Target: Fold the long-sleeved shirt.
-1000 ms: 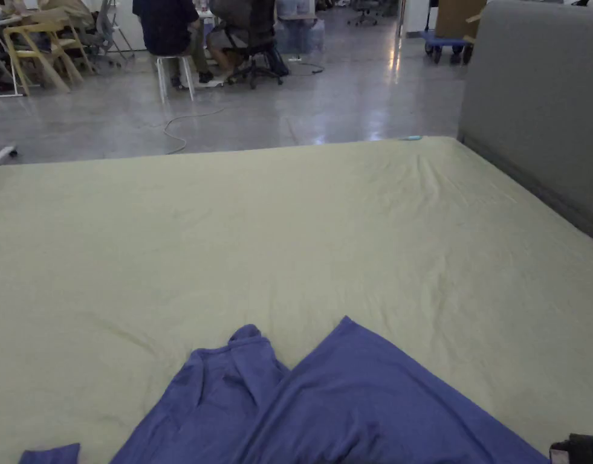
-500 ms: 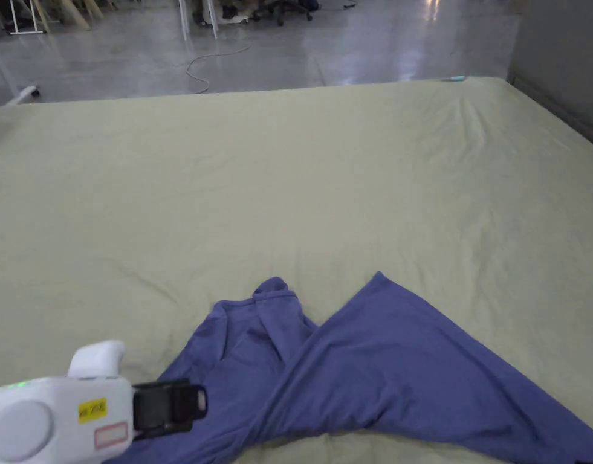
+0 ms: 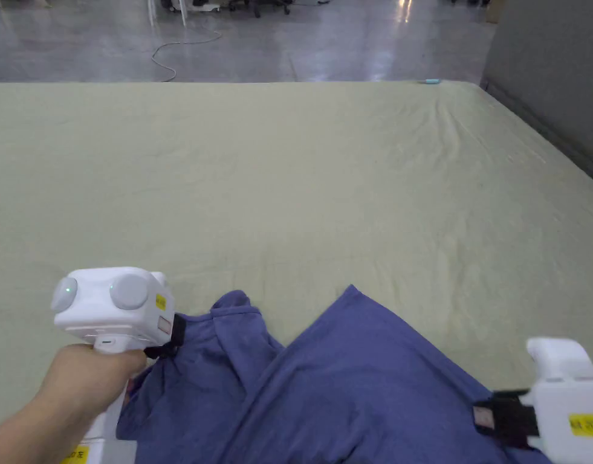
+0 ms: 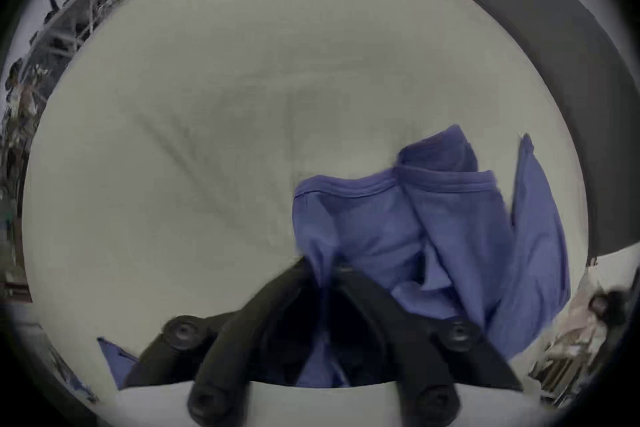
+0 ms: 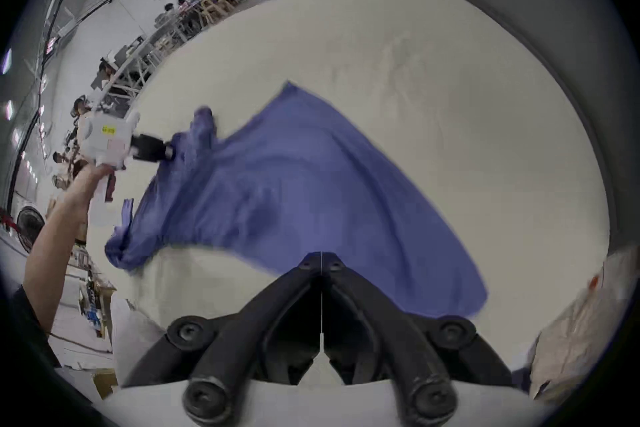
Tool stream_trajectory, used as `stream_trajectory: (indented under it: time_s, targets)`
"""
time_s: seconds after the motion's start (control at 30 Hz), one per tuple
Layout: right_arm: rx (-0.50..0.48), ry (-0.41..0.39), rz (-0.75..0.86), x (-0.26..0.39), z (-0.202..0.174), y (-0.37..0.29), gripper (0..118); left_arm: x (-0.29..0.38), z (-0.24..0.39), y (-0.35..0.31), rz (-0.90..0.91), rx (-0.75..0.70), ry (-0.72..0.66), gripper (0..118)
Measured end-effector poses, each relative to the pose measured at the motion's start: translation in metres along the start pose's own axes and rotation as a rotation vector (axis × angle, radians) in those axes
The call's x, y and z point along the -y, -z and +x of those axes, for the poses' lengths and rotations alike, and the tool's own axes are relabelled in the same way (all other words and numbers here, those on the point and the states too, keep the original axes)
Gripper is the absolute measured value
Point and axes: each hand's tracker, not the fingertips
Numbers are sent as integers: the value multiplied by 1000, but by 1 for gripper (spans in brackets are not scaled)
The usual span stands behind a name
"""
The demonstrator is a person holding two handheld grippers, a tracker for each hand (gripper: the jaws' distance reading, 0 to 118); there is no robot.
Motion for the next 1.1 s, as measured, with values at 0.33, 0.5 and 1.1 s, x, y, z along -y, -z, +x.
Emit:
stream_trajectory:
  time_s: [0.33,0.5,1.1]
  targets:
    - [100,4,-202,-212,-62,197,104,25,14,-26,32,31,-56,1]
    - [218,-82,-208,-193,-74,231,56,23,1,-16,19,50,-72,1]
    - [122,-120,233,-104,1,-187,0,11,-23,-231,299,259,-224,1]
